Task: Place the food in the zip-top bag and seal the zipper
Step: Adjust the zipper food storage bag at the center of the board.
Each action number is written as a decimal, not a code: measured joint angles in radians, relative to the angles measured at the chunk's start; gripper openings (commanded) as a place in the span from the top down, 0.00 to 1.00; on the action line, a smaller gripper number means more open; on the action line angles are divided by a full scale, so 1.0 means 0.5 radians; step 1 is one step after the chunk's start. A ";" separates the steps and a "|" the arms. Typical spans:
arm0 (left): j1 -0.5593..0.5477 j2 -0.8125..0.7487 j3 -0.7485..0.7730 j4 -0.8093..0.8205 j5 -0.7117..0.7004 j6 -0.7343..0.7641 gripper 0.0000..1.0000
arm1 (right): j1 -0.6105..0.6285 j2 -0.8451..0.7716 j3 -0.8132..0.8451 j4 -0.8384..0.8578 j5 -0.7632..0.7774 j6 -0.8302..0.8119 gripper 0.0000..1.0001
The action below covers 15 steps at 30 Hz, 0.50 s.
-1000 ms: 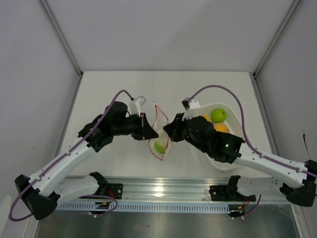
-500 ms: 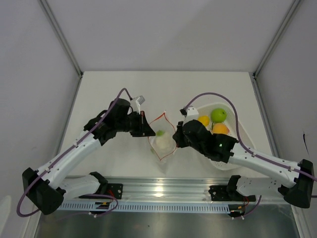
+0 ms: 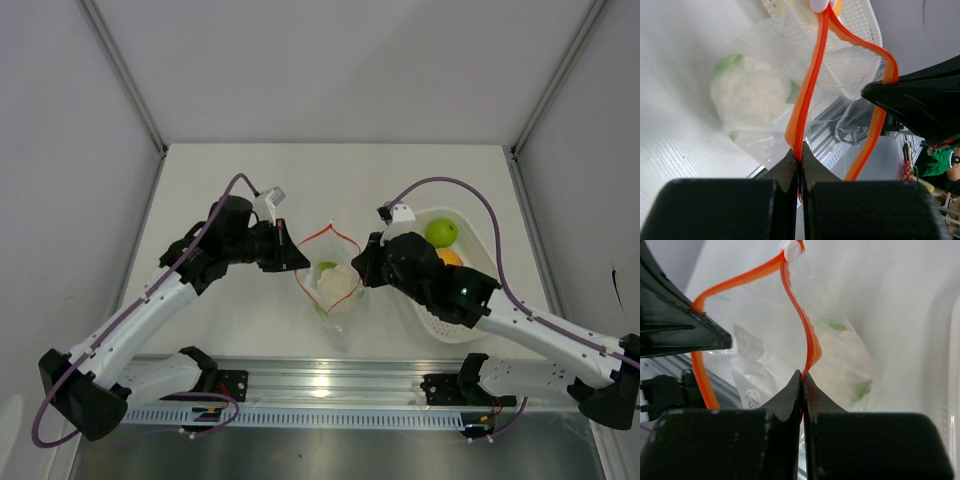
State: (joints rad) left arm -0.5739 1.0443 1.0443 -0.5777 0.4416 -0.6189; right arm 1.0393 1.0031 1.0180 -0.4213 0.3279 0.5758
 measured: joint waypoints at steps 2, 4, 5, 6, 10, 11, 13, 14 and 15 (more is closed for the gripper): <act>0.009 0.017 -0.053 -0.002 0.006 -0.002 0.99 | -0.008 0.077 -0.004 -0.048 -0.001 -0.001 0.99; 0.010 -0.024 -0.082 -0.008 0.015 -0.002 0.99 | -0.009 0.112 -0.004 -0.084 -0.007 -0.001 0.88; 0.010 -0.044 -0.083 -0.002 0.018 -0.002 0.99 | -0.011 0.113 -0.004 -0.093 -0.011 -0.003 0.82; 0.010 -0.063 -0.083 0.013 0.023 -0.002 0.99 | -0.016 0.109 -0.003 -0.096 -0.012 -0.001 0.70; 0.010 -0.069 -0.120 0.096 0.079 -0.003 0.99 | -0.041 0.103 0.005 -0.100 -0.031 0.003 0.41; 0.010 -0.068 -0.147 0.111 0.087 -0.003 0.99 | -0.046 0.103 0.011 -0.111 -0.029 -0.001 0.38; 0.010 -0.060 -0.198 0.127 0.092 -0.003 0.99 | -0.052 0.098 0.039 -0.158 -0.014 -0.002 0.30; 0.010 -0.054 -0.213 0.127 0.092 -0.003 0.99 | -0.061 0.089 0.057 -0.186 0.008 -0.006 0.26; 0.010 -0.047 -0.222 0.131 0.097 -0.002 0.99 | -0.069 0.070 0.076 -0.212 0.026 -0.006 0.22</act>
State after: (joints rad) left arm -0.5690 1.0210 0.9333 -0.5121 0.4900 -0.6201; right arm 1.0050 1.0382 1.0557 -0.5274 0.3408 0.5728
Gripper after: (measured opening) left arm 0.005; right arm 0.712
